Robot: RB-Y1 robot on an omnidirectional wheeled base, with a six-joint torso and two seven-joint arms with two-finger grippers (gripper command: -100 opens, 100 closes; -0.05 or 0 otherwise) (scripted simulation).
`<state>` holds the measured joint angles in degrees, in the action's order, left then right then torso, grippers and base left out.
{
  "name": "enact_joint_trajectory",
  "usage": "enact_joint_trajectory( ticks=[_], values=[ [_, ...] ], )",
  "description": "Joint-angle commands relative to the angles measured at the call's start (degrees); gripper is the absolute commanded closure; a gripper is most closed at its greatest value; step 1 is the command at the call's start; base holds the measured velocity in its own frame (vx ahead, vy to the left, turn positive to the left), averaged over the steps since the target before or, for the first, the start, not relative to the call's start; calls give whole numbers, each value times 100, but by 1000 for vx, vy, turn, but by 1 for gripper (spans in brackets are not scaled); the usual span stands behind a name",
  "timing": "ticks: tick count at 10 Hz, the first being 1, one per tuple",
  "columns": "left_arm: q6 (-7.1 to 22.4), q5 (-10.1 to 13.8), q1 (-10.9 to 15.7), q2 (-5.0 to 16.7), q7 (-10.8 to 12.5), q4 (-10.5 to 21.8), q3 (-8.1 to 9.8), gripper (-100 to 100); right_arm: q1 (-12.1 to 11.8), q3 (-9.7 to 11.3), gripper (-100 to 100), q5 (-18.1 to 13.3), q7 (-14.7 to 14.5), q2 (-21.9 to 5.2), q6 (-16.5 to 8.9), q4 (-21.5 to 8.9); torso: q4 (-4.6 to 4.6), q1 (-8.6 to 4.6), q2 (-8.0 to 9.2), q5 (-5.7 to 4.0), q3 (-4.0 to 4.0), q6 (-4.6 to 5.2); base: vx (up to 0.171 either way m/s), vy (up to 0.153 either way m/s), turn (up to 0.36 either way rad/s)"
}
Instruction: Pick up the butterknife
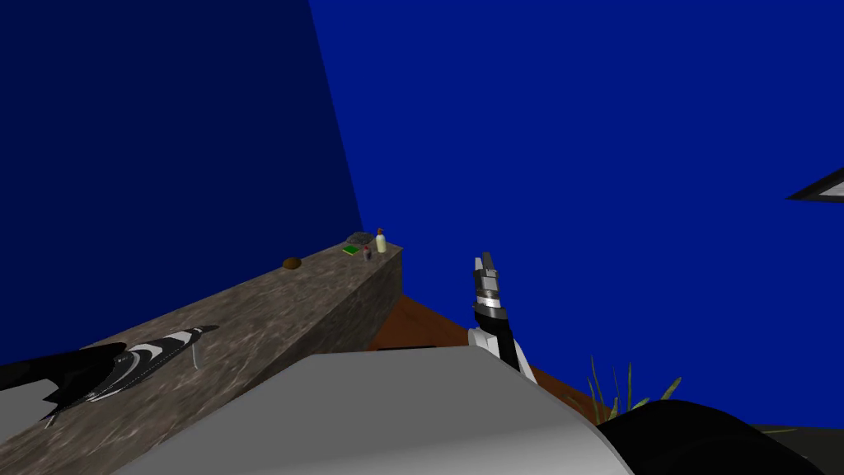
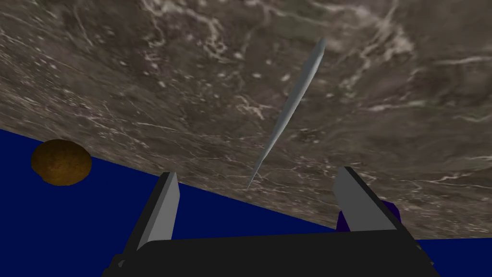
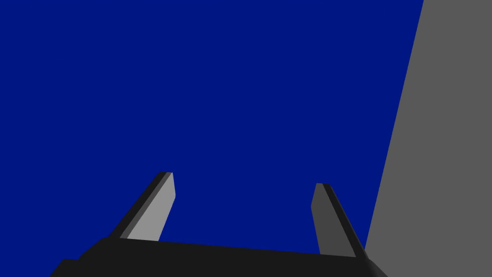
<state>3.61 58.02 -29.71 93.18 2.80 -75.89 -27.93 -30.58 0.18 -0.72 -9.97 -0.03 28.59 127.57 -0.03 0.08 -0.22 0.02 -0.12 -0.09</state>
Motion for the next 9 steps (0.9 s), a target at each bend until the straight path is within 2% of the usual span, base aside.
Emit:
enact_joint_trajectory(
  ticks=[1,2,3,4,5,7,8,9],
  values=[
    [-220,117,286,156,126,156,-286,-100,0,0,0,0,0,0,0,0,0,0,0,0,0,0,23,15,17],
    [-220,117,408,156,126,156,-374,-100,0,0,0,0,0,0,0,0,2,-8,9,-2,5,-2,0,-2,24],
    [-220,117,527,156,126,156,-656,-100,0,0,0,0,0,0,0,0,4,-14,18,-2,10,-2,-6,-7,-1],
    [-220,117,527,156,126,156,-736,-100,1,0,0,0,0,1,0,0,5,-17,24,-2,14,-4,-6,-6,3],
    [-220,117,527,156,126,156,-1030,-100,1,0,0,0,0,1,0,0,6,-17,26,-3,15,-3,0,0,0],
    [-220,117,527,156,126,156,-1030,-100,1,0,0,0,0,0,0,0,6,-16,26,-3,16,-4,0,0,0],
    [-92,138,523,201,49,254,-1231,-100,1,0,0,0,0,0,0,0,6,-16,26,-3,16,-4,28,7,-260],
    [-92,138,523,201,49,254,-1231,-100,2,1,0,0,0,0,0,0,4,-13,16,-3,10,4,31,24,-132]
  ],
)
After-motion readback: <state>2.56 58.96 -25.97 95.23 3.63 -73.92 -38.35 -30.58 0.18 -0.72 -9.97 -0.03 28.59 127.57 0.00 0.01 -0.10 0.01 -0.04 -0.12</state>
